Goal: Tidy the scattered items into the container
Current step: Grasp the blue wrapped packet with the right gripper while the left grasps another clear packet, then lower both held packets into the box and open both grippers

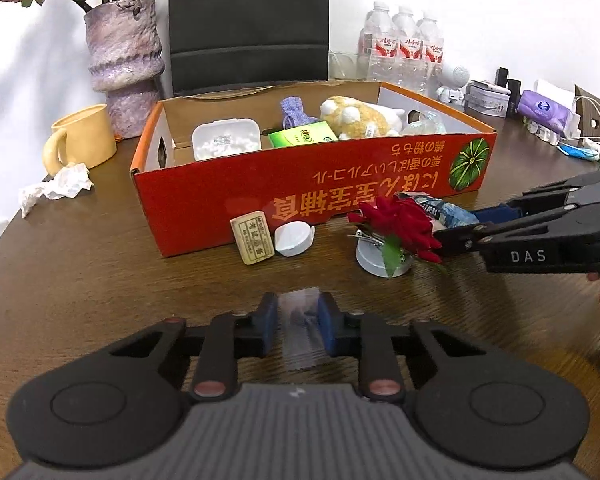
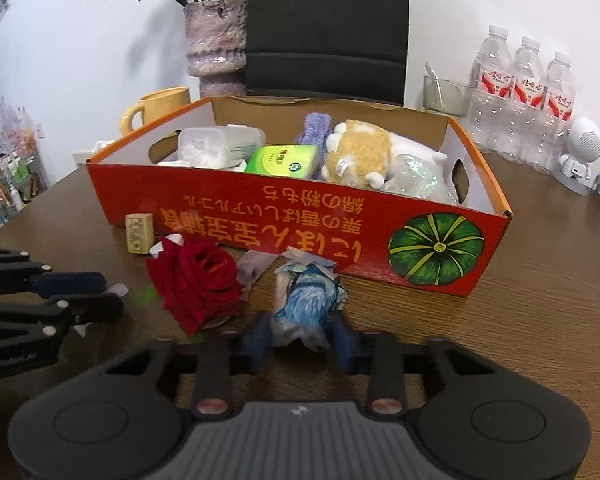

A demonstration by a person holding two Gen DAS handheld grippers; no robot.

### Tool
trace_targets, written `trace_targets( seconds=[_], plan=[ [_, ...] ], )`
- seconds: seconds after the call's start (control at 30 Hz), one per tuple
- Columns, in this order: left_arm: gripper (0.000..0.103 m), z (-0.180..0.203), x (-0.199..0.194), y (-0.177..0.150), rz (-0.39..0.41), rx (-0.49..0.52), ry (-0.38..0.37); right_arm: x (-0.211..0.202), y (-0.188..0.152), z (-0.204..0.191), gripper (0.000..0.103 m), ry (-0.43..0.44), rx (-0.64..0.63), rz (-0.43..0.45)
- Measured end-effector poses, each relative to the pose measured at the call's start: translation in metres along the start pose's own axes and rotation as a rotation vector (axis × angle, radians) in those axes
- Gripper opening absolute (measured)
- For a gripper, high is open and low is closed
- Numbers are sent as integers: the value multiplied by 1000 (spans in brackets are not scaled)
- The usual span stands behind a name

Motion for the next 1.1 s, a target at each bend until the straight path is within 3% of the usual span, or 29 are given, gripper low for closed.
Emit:
trace_targets(
  seconds=[0.17, 0.43, 0.73, 0.97, 1.1],
  plan=[
    [20, 1, -1, -2, 8, -14, 3, -4, -3, 0, 14, 23, 6, 8],
    [18, 2, -4, -3, 15, -39, 9, -13, -5, 6, 14, 42, 35, 35],
    [18, 2, -34, 2, 99, -80, -14, -38, -13, 12, 14, 63, 54, 69],
    [18, -11, -85, 70, 279, -73, -8, -85, 28, 17, 14, 79, 1, 185],
    [18, -17, -78, 122, 283, -86, -19, -83, 71, 21, 14, 82, -52, 184]
  ],
)
Point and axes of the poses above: each gripper's, at about its wrist camera, not at the fingertips, and x roughly the way its jaws point, z to its right, y to its top, the point moved 9 cm from there along x, roughly the way its jaws point, and after that the axes turned 14 degrees about -z, right-handed, at the moved point
